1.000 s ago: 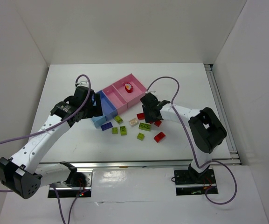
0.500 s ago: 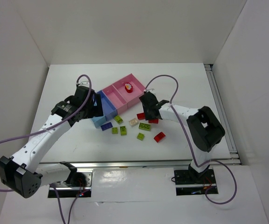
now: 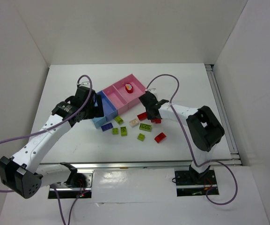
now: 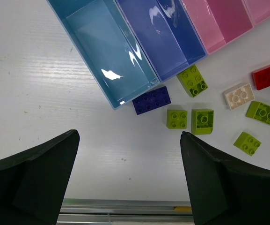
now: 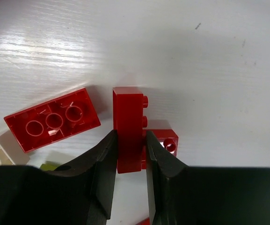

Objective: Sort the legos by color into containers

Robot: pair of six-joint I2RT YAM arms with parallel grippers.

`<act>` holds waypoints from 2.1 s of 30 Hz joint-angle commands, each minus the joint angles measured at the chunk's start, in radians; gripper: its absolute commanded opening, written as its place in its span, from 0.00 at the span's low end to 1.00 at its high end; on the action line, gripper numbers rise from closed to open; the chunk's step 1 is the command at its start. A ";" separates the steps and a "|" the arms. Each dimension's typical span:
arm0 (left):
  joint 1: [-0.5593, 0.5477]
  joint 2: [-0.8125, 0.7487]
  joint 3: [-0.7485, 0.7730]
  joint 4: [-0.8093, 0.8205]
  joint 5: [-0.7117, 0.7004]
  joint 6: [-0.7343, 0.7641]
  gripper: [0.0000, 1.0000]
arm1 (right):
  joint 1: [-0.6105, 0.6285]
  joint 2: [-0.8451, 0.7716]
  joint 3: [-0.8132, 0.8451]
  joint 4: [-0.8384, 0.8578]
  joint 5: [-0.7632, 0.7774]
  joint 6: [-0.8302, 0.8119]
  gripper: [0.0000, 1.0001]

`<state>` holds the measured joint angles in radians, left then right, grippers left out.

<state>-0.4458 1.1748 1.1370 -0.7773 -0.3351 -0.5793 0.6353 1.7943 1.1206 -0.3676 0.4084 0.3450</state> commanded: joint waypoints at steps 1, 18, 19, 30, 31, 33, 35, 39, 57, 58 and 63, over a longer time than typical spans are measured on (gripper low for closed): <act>0.004 -0.001 0.001 0.023 0.002 0.010 1.00 | 0.003 -0.088 0.060 -0.062 0.069 0.025 0.23; 0.004 0.032 0.020 0.003 -0.008 -0.001 1.00 | 0.003 0.371 0.873 -0.135 0.020 -0.005 0.29; 0.004 0.023 0.020 0.003 -0.008 -0.001 1.00 | 0.003 0.407 0.930 -0.160 0.033 -0.005 0.36; 0.004 0.014 0.020 -0.016 -0.045 0.019 1.00 | 0.012 0.137 0.620 -0.119 0.136 0.044 0.66; 0.004 0.014 0.020 -0.016 -0.045 0.019 1.00 | 0.003 0.046 0.552 -0.102 0.136 0.054 0.66; 0.004 0.014 0.020 -0.016 -0.045 0.019 1.00 | 0.003 -0.036 0.420 -0.102 0.136 0.078 0.66; 0.004 0.005 0.020 -0.016 -0.036 0.019 1.00 | -0.011 -0.129 0.248 -0.120 0.136 0.101 0.69; -0.005 0.005 0.020 -0.007 -0.025 0.019 1.00 | -0.032 -0.228 0.039 -0.134 0.055 0.144 0.88; -0.005 -0.017 0.010 -0.007 0.031 0.010 1.00 | -0.134 -0.078 -0.123 0.053 -0.120 0.084 0.64; -0.005 -0.017 0.010 -0.007 0.031 0.010 1.00 | -0.143 -0.069 -0.123 0.053 -0.120 0.084 0.61; -0.005 -0.017 0.001 -0.007 0.035 0.010 0.99 | -0.143 -0.081 -0.114 0.053 -0.158 0.075 0.38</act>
<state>-0.4469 1.1801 1.1370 -0.7868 -0.3080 -0.5766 0.4892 1.7233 1.0042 -0.3515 0.2749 0.4278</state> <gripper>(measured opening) 0.990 0.425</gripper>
